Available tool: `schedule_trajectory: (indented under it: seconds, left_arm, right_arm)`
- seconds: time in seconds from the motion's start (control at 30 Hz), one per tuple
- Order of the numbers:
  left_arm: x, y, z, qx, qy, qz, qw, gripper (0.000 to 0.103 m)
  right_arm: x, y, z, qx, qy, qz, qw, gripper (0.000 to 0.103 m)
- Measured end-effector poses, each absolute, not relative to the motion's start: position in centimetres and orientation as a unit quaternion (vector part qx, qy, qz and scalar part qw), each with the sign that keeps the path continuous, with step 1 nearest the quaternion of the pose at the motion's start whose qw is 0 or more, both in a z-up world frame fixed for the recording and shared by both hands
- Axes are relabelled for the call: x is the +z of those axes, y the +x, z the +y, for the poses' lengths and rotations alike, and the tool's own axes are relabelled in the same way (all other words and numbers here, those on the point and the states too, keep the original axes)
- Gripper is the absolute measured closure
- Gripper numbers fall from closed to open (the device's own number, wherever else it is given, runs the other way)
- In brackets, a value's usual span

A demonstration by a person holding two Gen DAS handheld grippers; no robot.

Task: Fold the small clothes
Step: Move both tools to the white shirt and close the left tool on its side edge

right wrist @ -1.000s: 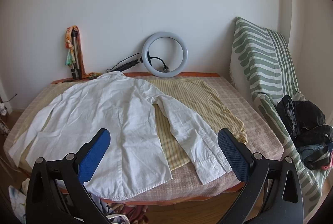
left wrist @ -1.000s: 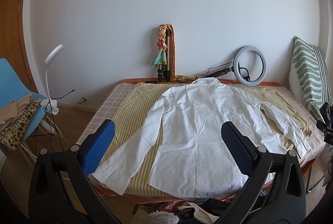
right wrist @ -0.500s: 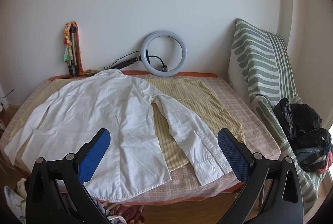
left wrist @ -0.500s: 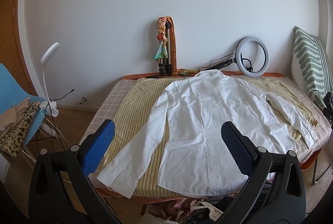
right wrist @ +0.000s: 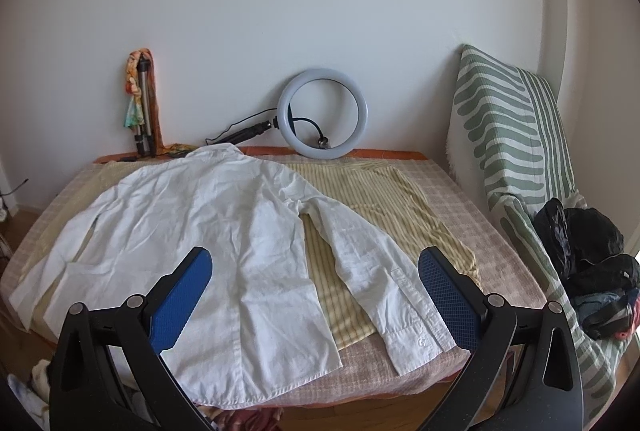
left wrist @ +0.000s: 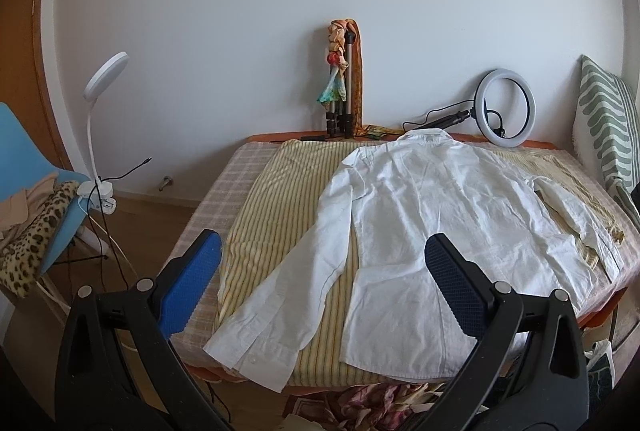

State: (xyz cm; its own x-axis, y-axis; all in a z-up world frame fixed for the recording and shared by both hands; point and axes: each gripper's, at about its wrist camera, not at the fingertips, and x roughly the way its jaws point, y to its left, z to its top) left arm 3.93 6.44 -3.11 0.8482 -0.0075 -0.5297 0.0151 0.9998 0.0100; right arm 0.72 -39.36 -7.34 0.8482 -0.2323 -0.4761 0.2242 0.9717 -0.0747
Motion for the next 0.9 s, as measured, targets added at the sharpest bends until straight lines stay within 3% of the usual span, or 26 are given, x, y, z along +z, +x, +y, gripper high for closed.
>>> schedule_trajectory:
  seconds: [0.17, 0.33, 0.57, 0.63, 0.9]
  left_arm:
    - [-4.6, 5.3, 8.0, -0.013, -0.009, 0.294, 0.956, 0.002]
    - [-7.3, 7.9, 10.3, -0.013, -0.031, 0.336, 0.941, 0.019]
    - [-12.7, 11.4, 14.1, -0.008, -0.065, 0.395, 0.917, 0.024]
    - [-14.3, 12.2, 15.2, -0.008, -0.077, 0.413, 0.908, 0.033]
    - [-19.0, 13.5, 17.5, -0.022, -0.087, 0.451, 0.888, 0.042]
  right_arm:
    - [-7.2, 2.1, -38.7, -0.109, -0.025, 0.247, 0.962, 0.0]
    - [-7.6, 4.8, -38.9, -0.046, -0.003, 0.248, 0.968, 0.0]
    - [-8.1, 11.2, -37.6, 0.024, 0.004, 0.301, 0.953, 0.0]
    - [-8.3, 12.8, -37.4, 0.035, 0.01, 0.31, 0.95, 0.0]
    - [-8.7, 18.4, -32.6, 0.134, 0.023, 0.338, 0.931, 0.0]
